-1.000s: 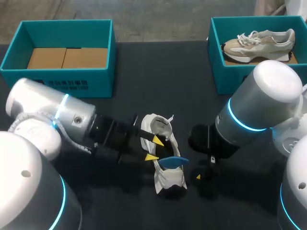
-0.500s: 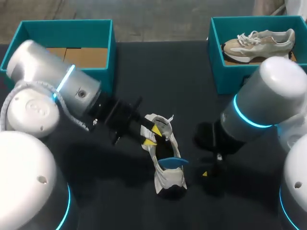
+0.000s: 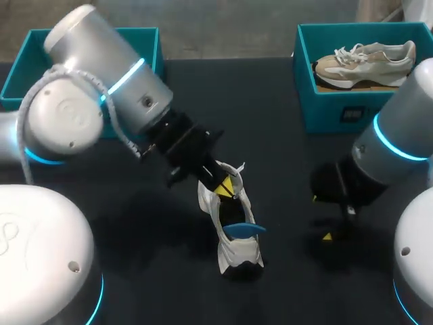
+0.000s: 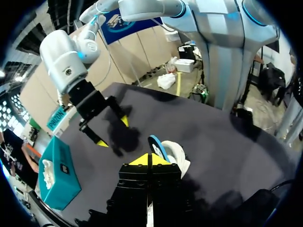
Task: Take the shoe out of the shoebox, open the shoe tongue, remove and reinsert the insole, then place the shoe into the shoebox
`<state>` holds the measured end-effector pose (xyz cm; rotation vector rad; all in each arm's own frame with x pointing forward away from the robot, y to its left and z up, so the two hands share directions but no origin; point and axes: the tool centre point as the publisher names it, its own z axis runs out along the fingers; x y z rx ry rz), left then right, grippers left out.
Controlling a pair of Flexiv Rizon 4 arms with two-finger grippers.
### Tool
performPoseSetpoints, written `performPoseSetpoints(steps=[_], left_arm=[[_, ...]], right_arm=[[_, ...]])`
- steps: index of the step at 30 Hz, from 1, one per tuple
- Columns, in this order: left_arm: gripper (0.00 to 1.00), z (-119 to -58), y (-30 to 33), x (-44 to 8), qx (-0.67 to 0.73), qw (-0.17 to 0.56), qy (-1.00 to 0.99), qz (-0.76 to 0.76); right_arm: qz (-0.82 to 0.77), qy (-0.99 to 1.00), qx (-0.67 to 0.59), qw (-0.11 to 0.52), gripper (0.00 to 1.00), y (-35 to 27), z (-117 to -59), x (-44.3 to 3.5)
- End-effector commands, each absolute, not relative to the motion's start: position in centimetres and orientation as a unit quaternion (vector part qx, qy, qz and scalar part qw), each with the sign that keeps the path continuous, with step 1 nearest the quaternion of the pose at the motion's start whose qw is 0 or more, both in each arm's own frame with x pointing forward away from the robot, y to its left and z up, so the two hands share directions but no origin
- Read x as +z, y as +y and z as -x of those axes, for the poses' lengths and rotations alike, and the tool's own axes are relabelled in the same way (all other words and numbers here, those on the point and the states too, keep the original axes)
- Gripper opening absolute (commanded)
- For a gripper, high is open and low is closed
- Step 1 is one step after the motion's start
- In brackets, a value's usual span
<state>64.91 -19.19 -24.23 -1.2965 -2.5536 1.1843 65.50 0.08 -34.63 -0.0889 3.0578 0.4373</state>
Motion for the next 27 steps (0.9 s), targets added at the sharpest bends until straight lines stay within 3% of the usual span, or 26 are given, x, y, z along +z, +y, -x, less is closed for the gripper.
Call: performPoseSetpoints(steps=[1, 13, 27], left_arm=[[0.00, -65.3, -19.6, -23.9, 0.321, 0.128, -0.816, 0.464], [0.00, -65.3, -19.6, -23.9, 0.321, 0.128, -0.816, 0.464], [0.00, -67.1, -20.0, -24.5, 0.235, 0.194, -0.743, 0.596]], right_arm=[[0.030, 0.987, 0.153, 0.029, 1.00, -1.3, -64.7, -33.5], [0.030, 0.987, 0.153, 0.029, 1.00, -1.3, -64.7, -33.5], [0.057, 0.990, 0.130, 0.020, 1.00, -5.6, -65.0, -32.6]])
